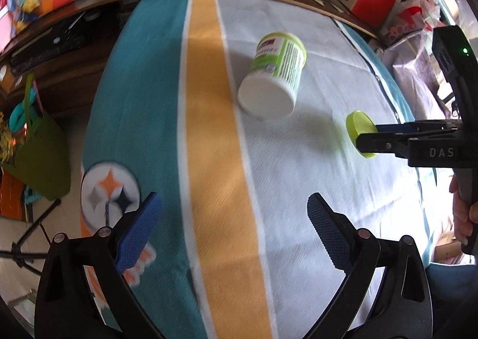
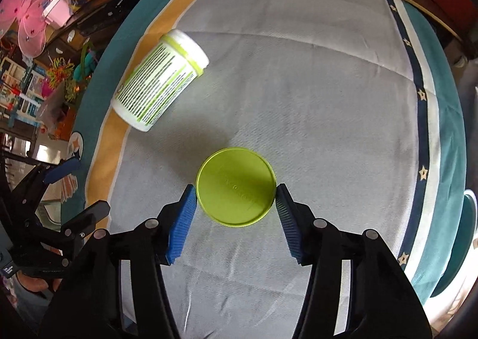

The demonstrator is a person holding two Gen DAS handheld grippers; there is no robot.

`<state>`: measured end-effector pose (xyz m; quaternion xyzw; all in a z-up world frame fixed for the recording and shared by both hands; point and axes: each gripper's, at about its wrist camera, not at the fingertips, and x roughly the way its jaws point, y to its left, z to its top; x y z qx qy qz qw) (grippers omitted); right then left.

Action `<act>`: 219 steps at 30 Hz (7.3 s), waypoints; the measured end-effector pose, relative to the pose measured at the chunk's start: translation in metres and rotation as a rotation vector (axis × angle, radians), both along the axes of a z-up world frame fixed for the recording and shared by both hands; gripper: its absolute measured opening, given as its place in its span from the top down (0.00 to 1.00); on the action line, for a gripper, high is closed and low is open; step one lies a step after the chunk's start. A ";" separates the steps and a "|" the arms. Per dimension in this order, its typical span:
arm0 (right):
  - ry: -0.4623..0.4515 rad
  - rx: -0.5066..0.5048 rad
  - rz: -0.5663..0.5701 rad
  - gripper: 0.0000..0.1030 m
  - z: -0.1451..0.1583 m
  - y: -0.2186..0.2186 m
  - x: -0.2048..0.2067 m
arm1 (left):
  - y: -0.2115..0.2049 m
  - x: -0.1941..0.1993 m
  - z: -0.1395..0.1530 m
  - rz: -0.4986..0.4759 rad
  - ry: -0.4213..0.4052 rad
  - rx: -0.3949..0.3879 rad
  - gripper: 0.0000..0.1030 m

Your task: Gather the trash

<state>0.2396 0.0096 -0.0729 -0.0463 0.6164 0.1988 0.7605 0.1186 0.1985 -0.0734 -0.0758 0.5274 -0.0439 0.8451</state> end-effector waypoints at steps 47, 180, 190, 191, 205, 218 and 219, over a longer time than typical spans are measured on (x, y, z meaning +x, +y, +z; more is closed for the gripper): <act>0.022 0.227 -0.252 0.49 0.022 -0.161 -0.021 | -0.125 0.056 0.029 -0.135 -0.043 0.097 0.50; -0.383 0.003 -0.467 0.07 0.099 -0.370 -0.196 | -0.363 -0.020 0.068 -0.360 -0.028 -0.013 0.04; -0.370 -0.024 -0.447 0.07 0.086 -0.346 -0.207 | -0.326 -0.044 0.075 -0.274 -0.076 -0.042 0.04; -0.367 -0.029 -0.449 0.07 0.084 -0.345 -0.208 | -0.323 -0.045 0.076 -0.267 -0.079 -0.042 0.04; -0.343 -0.019 -0.478 0.07 0.076 -0.347 -0.210 | -0.308 -0.047 0.074 -0.231 -0.081 -0.026 0.04; -0.315 -0.001 -0.508 0.07 0.067 -0.357 -0.207 | -0.315 -0.050 0.073 -0.259 -0.119 -0.006 0.04; -0.316 -0.001 -0.510 0.07 0.066 -0.358 -0.207 | -0.316 -0.050 0.073 -0.261 -0.122 -0.007 0.04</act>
